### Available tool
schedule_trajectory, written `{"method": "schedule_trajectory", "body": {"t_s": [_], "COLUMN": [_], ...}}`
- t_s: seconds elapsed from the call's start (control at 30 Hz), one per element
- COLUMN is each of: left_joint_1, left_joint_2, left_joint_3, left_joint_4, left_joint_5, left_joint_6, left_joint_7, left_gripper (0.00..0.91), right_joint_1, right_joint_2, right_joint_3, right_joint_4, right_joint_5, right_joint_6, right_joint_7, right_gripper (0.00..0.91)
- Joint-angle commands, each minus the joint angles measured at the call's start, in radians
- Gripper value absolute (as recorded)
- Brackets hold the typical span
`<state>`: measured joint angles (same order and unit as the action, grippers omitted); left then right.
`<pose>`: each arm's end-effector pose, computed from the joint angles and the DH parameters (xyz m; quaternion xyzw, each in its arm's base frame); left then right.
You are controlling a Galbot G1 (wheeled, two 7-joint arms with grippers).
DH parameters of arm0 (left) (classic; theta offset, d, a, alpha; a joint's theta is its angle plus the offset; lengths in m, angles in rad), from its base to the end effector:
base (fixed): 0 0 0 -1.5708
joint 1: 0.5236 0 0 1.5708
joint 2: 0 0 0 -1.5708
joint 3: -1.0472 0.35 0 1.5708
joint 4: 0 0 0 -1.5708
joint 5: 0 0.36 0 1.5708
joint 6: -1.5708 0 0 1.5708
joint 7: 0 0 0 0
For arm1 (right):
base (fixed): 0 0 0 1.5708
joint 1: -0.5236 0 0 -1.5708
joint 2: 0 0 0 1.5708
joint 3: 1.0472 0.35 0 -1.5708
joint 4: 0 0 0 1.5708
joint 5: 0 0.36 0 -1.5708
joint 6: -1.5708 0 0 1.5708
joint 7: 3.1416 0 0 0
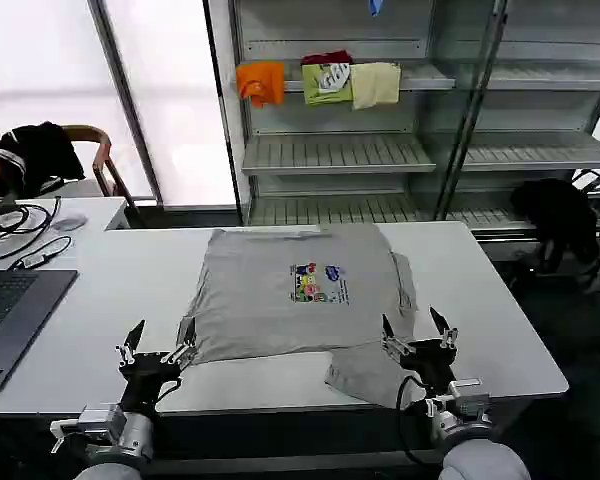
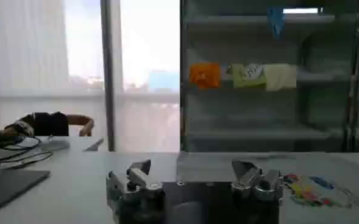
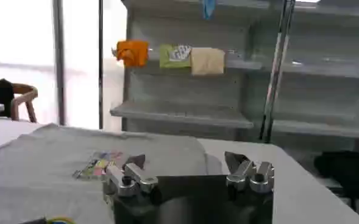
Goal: Fold and organize the clothes.
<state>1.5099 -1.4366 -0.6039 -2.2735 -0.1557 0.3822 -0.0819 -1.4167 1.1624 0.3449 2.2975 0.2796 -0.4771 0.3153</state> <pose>0.1944 0.0375 -0.2236 0.0283 -0.9972 -0.0061 0.0692 0.2033 -0.0001 -0.2082 0.0407 -0.9930 0.0548 0.0969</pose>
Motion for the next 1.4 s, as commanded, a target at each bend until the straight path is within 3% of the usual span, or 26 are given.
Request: {"method": "schedule_trajectory", "body": {"t_s": [0.03, 0.4, 1.4], "left_joint_1": [0.001, -0.012, -0.036], "left_joint_2": [0.005, 0.071, 0.078], "left_joint_3": [0.0, -0.001, 0.019], "left_joint_4": [0.01, 0.042, 0.154], "left_joint_5": [-0.006, -0.002, -0.005], "left_joint_6": [0.01, 0.092, 0.109], "left_joint_7": [-0.013, 0.024, 0.048], "left_gripper": [0.907, 0.907, 0.907], "right_joint_1": [-0.013, -0.102, -0.153], "right_joint_2": [0.002, -0.01, 0.004], "right_joint_3": [0.006, -0.013, -0.043], "right_joint_4": [0.004, 0.024, -0.013], "right_joint_5": [-0.005, 0.075, 0.1], "right_joint_6": [-0.002, -0.056, -0.064], "right_joint_7": [0.003, 0.085, 0.14], "right_gripper": [0.907, 0.907, 0.907]}}
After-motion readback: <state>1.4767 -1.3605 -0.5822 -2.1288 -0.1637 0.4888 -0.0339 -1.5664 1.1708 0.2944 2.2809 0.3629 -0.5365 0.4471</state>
